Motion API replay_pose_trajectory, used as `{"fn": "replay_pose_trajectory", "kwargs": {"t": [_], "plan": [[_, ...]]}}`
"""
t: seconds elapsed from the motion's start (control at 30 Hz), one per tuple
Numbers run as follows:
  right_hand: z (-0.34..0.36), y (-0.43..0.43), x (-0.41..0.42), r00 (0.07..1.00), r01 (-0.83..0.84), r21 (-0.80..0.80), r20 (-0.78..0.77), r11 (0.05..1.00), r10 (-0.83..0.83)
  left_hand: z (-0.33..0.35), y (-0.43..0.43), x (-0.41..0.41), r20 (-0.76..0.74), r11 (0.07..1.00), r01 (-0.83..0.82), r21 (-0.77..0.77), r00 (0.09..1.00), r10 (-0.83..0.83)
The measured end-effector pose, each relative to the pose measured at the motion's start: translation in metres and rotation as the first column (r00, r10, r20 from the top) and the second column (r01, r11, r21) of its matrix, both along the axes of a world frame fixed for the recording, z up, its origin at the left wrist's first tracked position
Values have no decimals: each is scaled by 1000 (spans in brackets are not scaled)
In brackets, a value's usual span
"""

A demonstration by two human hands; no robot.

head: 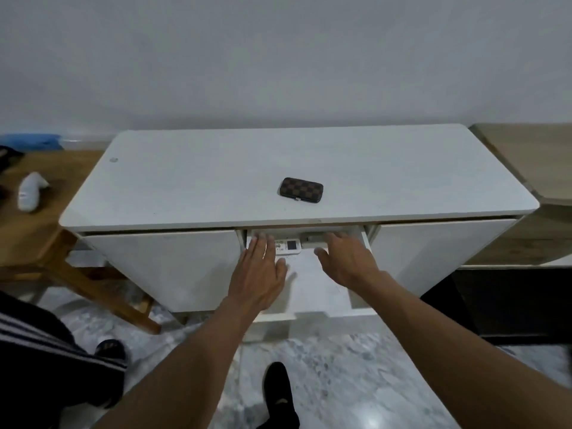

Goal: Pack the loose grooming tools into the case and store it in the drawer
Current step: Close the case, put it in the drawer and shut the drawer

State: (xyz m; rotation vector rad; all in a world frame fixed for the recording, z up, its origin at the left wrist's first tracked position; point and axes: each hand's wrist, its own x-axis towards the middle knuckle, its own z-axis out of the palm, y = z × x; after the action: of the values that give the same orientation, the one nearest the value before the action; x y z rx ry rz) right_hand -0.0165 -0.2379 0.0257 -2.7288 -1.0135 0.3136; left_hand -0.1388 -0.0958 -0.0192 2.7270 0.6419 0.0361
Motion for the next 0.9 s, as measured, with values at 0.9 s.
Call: {"fn": "replay_pose_trajectory", "kwargs": {"t": [0.9], "plan": [[-11, 128, 139, 988, -111, -127, -121, 986, 96, -35, 90, 117, -30, 989, 1, 145, 1000, 3]]}}
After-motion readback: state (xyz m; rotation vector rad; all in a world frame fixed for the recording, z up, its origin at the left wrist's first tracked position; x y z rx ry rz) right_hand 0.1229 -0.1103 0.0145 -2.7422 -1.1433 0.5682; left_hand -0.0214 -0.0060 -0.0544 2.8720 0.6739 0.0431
